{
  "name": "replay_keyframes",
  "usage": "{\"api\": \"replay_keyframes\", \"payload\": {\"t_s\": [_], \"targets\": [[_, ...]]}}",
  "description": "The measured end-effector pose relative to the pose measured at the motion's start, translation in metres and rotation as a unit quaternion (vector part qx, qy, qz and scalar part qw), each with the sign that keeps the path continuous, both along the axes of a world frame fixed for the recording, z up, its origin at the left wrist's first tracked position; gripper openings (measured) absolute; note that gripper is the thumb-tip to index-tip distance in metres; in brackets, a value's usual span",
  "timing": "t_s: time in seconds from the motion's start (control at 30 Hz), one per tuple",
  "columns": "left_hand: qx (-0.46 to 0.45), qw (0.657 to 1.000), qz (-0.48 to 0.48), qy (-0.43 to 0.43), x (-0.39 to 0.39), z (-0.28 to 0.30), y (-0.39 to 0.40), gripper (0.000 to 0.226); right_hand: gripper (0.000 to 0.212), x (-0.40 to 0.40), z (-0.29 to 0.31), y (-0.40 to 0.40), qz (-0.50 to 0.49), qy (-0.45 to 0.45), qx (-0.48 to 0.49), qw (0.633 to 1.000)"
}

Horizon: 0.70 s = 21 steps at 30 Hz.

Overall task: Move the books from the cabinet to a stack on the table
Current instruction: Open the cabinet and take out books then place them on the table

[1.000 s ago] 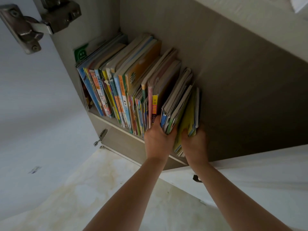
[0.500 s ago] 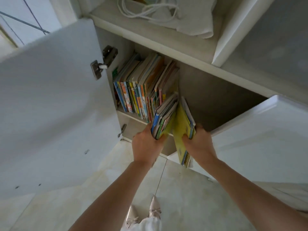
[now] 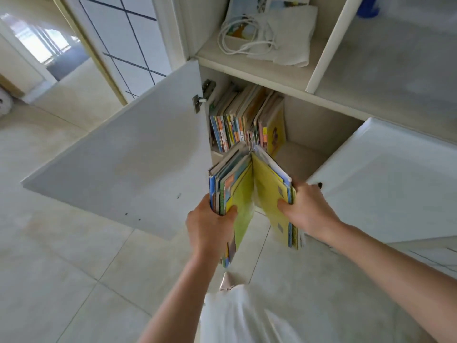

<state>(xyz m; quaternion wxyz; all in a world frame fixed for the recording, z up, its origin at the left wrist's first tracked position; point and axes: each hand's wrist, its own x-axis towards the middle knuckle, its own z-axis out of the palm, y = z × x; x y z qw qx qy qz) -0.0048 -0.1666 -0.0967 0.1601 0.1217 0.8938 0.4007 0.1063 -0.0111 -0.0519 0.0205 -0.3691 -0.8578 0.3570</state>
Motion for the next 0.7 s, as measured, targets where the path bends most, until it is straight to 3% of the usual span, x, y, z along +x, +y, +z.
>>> {"api": "replay_keyframes", "payload": {"t_s": [0.17,0.37,0.57,0.7], "targets": [[0.0,0.994,0.105,0.012,0.047,0.022,-0.043,0.021,0.029,0.022,0.015,-0.024,0.115,0.01,0.019,0.993],[0.003,0.972,0.234,0.028,0.13,0.036,-0.102,0.018,0.015,0.057,0.031,-0.062,0.269,-0.013,0.05,0.962],[0.013,0.931,0.36,0.064,0.216,0.051,-0.17,0.021,0.047,0.078,0.055,-0.125,0.439,-0.03,0.082,0.894],[-0.01,0.887,0.454,0.079,0.267,0.059,-0.224,0.016,0.048,0.089,0.063,-0.183,0.521,-0.027,0.075,0.85]]}}
